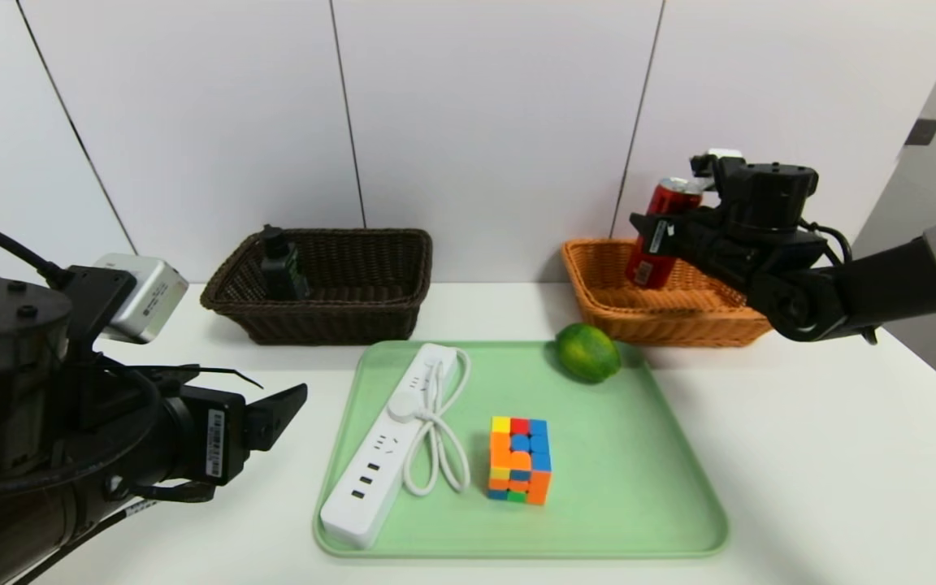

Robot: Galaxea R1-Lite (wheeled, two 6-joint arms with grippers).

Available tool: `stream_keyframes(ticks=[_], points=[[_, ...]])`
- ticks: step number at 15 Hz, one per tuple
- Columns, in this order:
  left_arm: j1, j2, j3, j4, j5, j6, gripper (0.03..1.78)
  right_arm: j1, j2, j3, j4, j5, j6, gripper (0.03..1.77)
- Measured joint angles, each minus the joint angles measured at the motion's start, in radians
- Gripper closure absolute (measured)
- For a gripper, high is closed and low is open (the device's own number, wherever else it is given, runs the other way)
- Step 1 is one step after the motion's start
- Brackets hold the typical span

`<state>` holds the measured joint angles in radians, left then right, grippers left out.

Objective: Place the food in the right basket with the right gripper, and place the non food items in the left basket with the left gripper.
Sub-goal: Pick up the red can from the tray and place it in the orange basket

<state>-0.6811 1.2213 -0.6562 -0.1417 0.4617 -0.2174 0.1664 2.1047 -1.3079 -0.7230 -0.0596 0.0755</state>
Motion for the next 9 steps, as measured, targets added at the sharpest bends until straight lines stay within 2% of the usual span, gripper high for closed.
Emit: stream_keyframes(ticks=[9], points=[[0.000,0.029,-0.003,-0.003,-0.003,-0.003,0.12,-0.014,0.070,-0.014,-0.008,0.000,-0.011,0.82]])
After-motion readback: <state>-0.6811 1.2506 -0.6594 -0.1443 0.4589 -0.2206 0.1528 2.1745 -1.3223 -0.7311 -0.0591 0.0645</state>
